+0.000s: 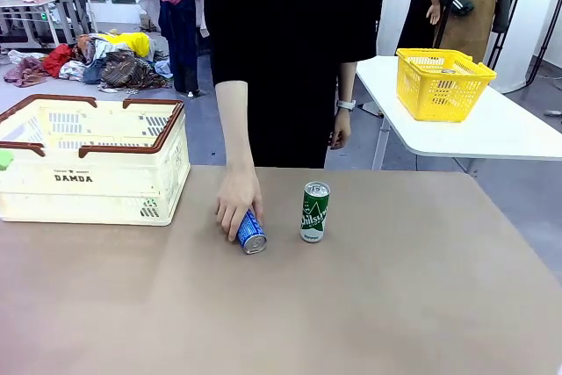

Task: Place the drinks into the Shopping basket.
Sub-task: Pick up one drink and place it into the Shopping basket.

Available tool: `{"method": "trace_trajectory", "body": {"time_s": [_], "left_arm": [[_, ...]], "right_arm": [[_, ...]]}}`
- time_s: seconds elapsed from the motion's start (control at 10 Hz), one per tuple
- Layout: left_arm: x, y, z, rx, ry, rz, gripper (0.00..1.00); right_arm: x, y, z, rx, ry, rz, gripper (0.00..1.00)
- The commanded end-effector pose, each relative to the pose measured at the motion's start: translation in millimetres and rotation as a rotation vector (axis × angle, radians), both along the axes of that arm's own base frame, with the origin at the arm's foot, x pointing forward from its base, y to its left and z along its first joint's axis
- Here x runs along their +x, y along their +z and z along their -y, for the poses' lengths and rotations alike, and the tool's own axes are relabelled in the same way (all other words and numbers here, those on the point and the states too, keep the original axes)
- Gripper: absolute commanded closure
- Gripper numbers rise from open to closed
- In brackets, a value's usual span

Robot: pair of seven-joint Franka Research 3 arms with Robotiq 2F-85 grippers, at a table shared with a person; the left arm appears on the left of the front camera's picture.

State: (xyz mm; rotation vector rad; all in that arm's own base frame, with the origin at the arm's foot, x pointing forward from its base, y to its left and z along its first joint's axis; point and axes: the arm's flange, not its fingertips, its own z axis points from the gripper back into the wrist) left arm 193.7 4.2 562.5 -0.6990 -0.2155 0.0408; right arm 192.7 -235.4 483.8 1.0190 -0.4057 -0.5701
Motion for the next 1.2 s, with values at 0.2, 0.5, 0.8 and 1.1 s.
{"method": "trace_trajectory", "body": {"time_s": [0.2, 0.5, 0.8, 1.1], "left_arm": [[35, -1, 23, 0.057, -0.04, -0.075, 0.0], [58, 11, 37, 0.097, -0.028, -0.142, 0.0], [57, 2, 32, 0.036, -0.06, -0.076, 0.0], [143, 47, 112, -0.069, 0.027, -0.032, 0.0]], "right_arm": [[0, 1, 1, -0.004, 0.008, 0.026, 0.0], [0, 1, 1, -0.004, 0.008, 0.026, 0.0], [0, 1, 1, -0.004, 0.008, 0.026, 0.0], [0, 1, 1, -0.004, 0.008, 0.026, 0.0]]}}
